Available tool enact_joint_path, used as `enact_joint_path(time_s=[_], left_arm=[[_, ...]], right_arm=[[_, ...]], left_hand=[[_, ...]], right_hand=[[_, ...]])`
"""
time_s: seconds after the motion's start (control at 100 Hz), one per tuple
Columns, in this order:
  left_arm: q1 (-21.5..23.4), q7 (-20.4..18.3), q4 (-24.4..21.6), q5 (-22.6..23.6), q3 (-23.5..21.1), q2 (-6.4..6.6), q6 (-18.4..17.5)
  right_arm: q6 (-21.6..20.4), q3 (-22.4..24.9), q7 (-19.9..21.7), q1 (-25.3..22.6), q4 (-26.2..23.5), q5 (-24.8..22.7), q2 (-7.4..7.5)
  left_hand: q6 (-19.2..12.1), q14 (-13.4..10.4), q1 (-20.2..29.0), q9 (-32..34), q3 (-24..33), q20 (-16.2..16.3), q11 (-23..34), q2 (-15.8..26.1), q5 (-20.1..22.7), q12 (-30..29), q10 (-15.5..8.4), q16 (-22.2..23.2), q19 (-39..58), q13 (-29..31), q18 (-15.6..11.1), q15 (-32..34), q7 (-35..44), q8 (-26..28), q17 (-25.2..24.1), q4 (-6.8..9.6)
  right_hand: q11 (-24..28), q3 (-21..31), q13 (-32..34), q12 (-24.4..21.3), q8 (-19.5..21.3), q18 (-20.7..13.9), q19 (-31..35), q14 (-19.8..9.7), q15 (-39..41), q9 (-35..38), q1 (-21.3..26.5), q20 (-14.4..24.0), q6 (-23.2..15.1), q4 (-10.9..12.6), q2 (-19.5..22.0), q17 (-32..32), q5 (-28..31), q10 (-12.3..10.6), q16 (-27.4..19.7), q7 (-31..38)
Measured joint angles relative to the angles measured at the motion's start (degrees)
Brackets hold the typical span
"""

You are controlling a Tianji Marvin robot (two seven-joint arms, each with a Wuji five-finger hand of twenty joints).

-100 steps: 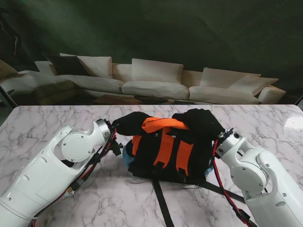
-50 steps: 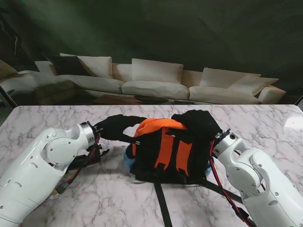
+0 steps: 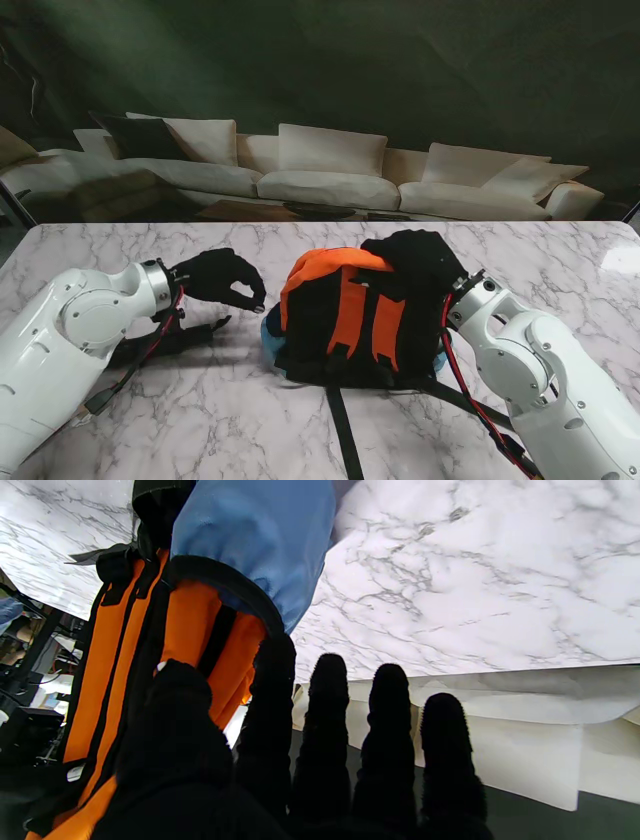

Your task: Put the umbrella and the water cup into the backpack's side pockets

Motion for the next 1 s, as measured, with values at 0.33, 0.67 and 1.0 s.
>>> enact_joint_path(time_s=[0.33,0.67,1.0], left_arm=[[-3.1,1.0,2.9,-5.1,6.1,-0.59,0.8],[-3.7,-0.3,3.0,-8.8,8.2,-0.84,2.4],[-6.7,0.5,3.6,-4.9,10.8,-1.18,3.3]], right_arm=[[0.0,0.1,0.1,-0.1,-0.1,-0.1,0.0],[0.5,-0.4,0.1,0.1,0.0,0.0,0.03],[0.5,-0.4,-0.1,-0.2,-0.2,0.0,0.0]], left_hand=[[0.0,-1.5,0.0,2.3,0.0,1.5,-1.0,0.0,1.4,-2.8,-1.9,1.8,0.7,0.0,-1.7,0.6,-0.3,-5.5,-0.6,0.0],[0.1,-1.5,-0.1,-4.6,0.0,2.2,-8.3,1.2,-5.8,-14.7,-3.0,-1.5,0.7,1.6,-1.6,-0.8,-14.9,-12.0,0.0,0.0],[1.2,-1.1,-0.1,-7.2,0.5,2.2,-10.2,1.9,-6.4,-17.8,-2.5,-5.9,0.7,0.1,-1.6,-4.4,-15.7,-10.5,-0.5,0.0]], right_hand=[[0.0,-0.5,0.0,-0.1,0.0,0.0,0.0,0.0,-0.6,-0.6,0.0,0.0,-0.2,0.0,0.5,-0.1,-0.6,-0.1,0.0,0.0],[0.0,-0.5,0.0,-0.5,0.0,0.0,0.0,0.0,-0.6,-0.6,0.0,0.0,-0.3,0.0,0.6,-0.2,-0.6,-0.1,-0.1,0.0],[0.0,-0.5,0.0,-0.6,0.0,0.0,0.0,0.0,-0.9,-0.6,0.0,0.0,-0.3,0.0,0.6,-0.3,-0.6,-0.1,-0.1,0.0]])
